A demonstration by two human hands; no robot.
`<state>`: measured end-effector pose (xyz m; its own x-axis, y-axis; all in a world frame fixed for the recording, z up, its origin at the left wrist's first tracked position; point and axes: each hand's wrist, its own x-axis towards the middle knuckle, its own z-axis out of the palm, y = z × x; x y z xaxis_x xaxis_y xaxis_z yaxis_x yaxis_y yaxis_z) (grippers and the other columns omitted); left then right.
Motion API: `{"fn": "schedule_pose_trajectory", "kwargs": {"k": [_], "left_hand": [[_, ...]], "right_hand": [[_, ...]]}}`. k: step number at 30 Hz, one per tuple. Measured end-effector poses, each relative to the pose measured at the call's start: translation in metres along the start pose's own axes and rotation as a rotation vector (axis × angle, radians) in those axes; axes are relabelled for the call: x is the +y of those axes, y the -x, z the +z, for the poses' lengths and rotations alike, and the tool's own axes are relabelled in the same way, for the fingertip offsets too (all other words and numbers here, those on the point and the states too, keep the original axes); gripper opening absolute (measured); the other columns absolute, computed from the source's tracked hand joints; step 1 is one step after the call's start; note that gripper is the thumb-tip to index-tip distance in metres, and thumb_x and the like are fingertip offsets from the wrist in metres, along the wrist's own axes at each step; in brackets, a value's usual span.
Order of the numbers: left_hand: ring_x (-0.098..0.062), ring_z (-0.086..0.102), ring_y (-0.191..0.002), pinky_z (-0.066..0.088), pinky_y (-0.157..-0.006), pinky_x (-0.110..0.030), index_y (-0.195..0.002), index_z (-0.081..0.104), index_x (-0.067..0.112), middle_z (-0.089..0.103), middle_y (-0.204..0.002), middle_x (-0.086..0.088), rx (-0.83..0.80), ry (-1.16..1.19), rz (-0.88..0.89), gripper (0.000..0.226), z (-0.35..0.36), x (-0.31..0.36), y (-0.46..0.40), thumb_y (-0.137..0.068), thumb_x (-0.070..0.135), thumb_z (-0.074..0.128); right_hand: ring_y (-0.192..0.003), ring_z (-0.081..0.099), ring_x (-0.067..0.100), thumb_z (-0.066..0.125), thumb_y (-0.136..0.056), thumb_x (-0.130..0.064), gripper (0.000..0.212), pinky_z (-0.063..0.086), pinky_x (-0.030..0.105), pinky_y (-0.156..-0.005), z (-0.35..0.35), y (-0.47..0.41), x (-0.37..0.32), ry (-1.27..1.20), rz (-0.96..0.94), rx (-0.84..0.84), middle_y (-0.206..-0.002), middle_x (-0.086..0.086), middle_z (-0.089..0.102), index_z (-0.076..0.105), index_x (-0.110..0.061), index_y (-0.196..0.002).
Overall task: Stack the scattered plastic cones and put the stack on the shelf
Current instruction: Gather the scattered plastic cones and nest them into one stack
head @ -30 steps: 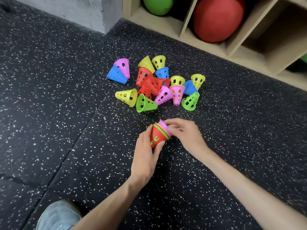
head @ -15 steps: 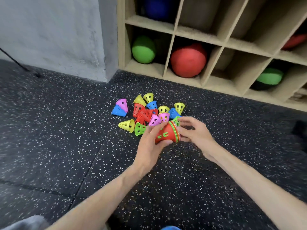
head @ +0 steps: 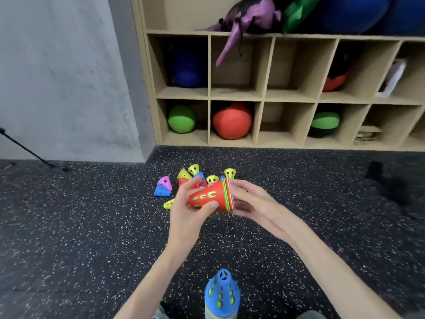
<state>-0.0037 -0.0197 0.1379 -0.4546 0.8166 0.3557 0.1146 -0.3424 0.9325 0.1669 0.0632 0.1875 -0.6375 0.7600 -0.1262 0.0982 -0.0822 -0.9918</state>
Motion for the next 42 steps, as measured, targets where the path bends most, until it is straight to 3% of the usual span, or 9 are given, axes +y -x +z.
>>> {"fn": "schedule_pose_trajectory", "kwargs": {"k": [4, 6, 13, 17, 22, 29, 34, 37, 42], "left_hand": [[-0.015, 0.069, -0.099, 0.056, -0.083, -0.024, -0.134, 0.058, 0.030, 0.075, -0.112, -0.007, 0.038, 0.148, -0.024, 0.055, 0.007, 0.030, 0.017, -0.088, 0.008, 0.078], [-0.017, 0.070, -0.109, 0.055, -0.091, -0.027, -0.137, 0.056, 0.028, 0.075, -0.117, -0.006, 0.074, 0.230, -0.056, 0.056, 0.010, 0.039, 0.029, -0.087, 0.015, 0.076], [-0.031, 0.064, -0.125, 0.048, -0.107, -0.054, -0.140, 0.053, 0.021, 0.071, -0.128, -0.009, 0.137, 0.334, -0.105, 0.062, 0.011, 0.048, 0.069, -0.084, 0.022, 0.081], [-0.022, 0.067, -0.120, 0.054, -0.102, -0.040, -0.140, 0.052, 0.018, 0.074, -0.123, -0.002, 0.138, 0.279, -0.082, 0.058, 0.011, 0.059, 0.084, -0.085, 0.019, 0.072], [-0.020, 0.069, -0.104, 0.057, -0.093, -0.040, -0.140, 0.054, 0.025, 0.075, -0.118, -0.008, 0.135, 0.139, -0.036, 0.055, 0.011, 0.058, 0.095, -0.091, 0.011, 0.074], [-0.018, 0.069, -0.113, 0.056, -0.091, -0.035, -0.137, 0.060, 0.035, 0.073, -0.121, 0.003, 0.108, -0.089, 0.013, 0.056, 0.009, 0.039, 0.107, -0.087, 0.017, 0.079], [-0.015, 0.066, -0.109, 0.054, -0.086, -0.034, -0.133, 0.061, 0.035, 0.070, -0.119, 0.015, 0.049, -0.250, 0.009, 0.058, 0.011, 0.016, 0.124, -0.085, 0.008, 0.078], [-0.015, 0.065, -0.111, 0.053, -0.087, -0.031, -0.131, 0.060, 0.041, 0.069, -0.120, 0.015, 0.001, -0.339, 0.011, 0.057, 0.012, 0.002, 0.133, -0.083, 0.017, 0.077], [-0.014, 0.061, -0.108, 0.046, -0.086, -0.016, -0.131, 0.060, 0.044, 0.067, -0.118, 0.020, -0.050, -0.451, 0.035, 0.054, 0.012, -0.008, 0.140, -0.084, 0.023, 0.075]], "right_hand": [[-0.109, 0.071, 0.025, 0.076, -0.081, -0.043, 0.060, 0.056, 0.033, -0.096, 0.005, 0.031, -0.011, -0.075, -0.060, -0.006, -0.127, 0.012, 0.068, 0.058, -0.018, -0.133], [-0.110, 0.071, 0.027, 0.081, -0.082, -0.039, 0.060, 0.055, 0.037, -0.100, 0.010, 0.044, -0.010, -0.085, -0.087, -0.020, -0.128, 0.012, 0.067, 0.057, -0.018, -0.132], [-0.115, 0.068, 0.021, 0.090, -0.072, -0.041, 0.068, 0.048, 0.047, -0.108, 0.027, 0.077, 0.018, -0.082, -0.092, -0.031, -0.126, 0.002, 0.070, 0.058, -0.022, -0.129], [-0.113, 0.069, 0.012, 0.084, -0.073, -0.034, 0.064, 0.050, 0.033, -0.098, 0.029, 0.088, 0.027, 0.004, -0.104, -0.055, -0.127, -0.004, 0.070, 0.056, -0.023, -0.129], [-0.116, 0.068, 0.012, 0.084, -0.072, -0.019, 0.065, 0.053, 0.028, -0.094, 0.025, 0.093, 0.034, -0.006, -0.096, -0.116, -0.124, -0.002, 0.072, 0.053, -0.016, -0.129], [-0.115, 0.069, 0.014, 0.078, -0.080, 0.009, 0.064, 0.056, 0.025, -0.090, 0.022, 0.088, 0.061, 0.024, -0.004, -0.149, -0.130, 0.002, 0.068, 0.048, -0.014, -0.132], [-0.115, 0.069, 0.021, 0.079, -0.077, 0.013, 0.072, 0.057, 0.029, -0.090, 0.017, 0.078, 0.081, 0.142, 0.043, -0.255, -0.135, 0.009, 0.061, 0.049, -0.016, -0.135], [-0.119, 0.065, 0.016, 0.087, -0.070, -0.001, 0.071, 0.055, 0.029, -0.097, 0.007, 0.073, 0.090, 0.239, 0.041, -0.272, -0.134, 0.009, 0.062, 0.056, -0.019, -0.131], [-0.119, 0.066, 0.018, 0.084, -0.074, -0.007, 0.060, 0.053, 0.033, -0.103, 0.001, 0.070, 0.100, 0.259, 0.052, -0.269, -0.128, 0.011, 0.067, 0.060, -0.016, -0.128]]}}
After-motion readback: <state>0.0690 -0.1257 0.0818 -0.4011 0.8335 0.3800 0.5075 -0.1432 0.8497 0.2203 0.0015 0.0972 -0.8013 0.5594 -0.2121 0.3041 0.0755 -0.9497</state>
